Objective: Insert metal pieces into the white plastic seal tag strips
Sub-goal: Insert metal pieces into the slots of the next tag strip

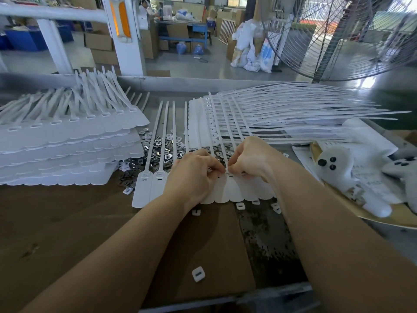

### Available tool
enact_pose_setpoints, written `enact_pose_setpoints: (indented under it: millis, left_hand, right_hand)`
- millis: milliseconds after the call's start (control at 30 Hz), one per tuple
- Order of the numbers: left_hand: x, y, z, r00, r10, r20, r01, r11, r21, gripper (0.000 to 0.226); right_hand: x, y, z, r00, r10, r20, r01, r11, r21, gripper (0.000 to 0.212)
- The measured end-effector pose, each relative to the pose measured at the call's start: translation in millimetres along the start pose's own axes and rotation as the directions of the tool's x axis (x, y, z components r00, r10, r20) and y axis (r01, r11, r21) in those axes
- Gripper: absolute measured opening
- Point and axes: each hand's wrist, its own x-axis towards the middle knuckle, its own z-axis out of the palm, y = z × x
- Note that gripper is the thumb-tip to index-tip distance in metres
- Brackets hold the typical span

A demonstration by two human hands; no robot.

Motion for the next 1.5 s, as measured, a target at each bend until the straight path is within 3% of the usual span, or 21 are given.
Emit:
enact_pose_setpoints:
  millis: [233,600,700,800,1167,1367,1500]
  left_hand:
    - [0.3,-1.7,1.3,1.0,0.0,-0.01,0.0,1.0,-0.013,0.017]
    - [0.3,-3.3,1.2,1.0,0.009,-0.016,-0.01,1.0,-0.024,0.015]
    - [0.5,-3.2,1.0,1.0,0.013,-0.013,-0.014,1.0,-0.028,0.015]
    - [0.1,-3.9,1.0,1.0,0.017,-0.011,-0.017,0.999,-0.027,0.015]
    - [0.0,-4.6,0.4,1.0,0.018,-0.002,-0.018,0.999,-0.051,0.018]
    - [-0.1,-5.1,1.0,1.0,0.019,-0.007,-0.019,0.998,-0.053,0.019]
    - [0.2,-5.4,0.9,1.0,0.019,-0.007,-0.019,0.999,-0.051,0.018]
  right_hand:
    - [3.1,3.1,4.6,0.991,-0.129,-0.024,0.125,0.987,-0.103,0.011]
    - [-3.8,30.6,10.8,0.962,-0.256,-0.097,0.269,0.949,0.166,0.008]
    - [-2.9,31.1,13.9,0.952,-0.258,-0.163,0.286,0.941,0.181,0.017]
    - [-2.6,33.3,16.0,0.953,-0.224,-0.202,0.274,0.923,0.27,0.013]
    - [-3.2,37.3,15.6,0.953,-0.181,-0.242,0.262,0.894,0.363,0.017]
    - [-4.9,32.6,16.2,0.94,-0.238,-0.246,0.294,0.928,0.227,0.019]
    - [-4.2,31.3,16.7,0.935,-0.219,-0.277,0.289,0.926,0.243,0.014]
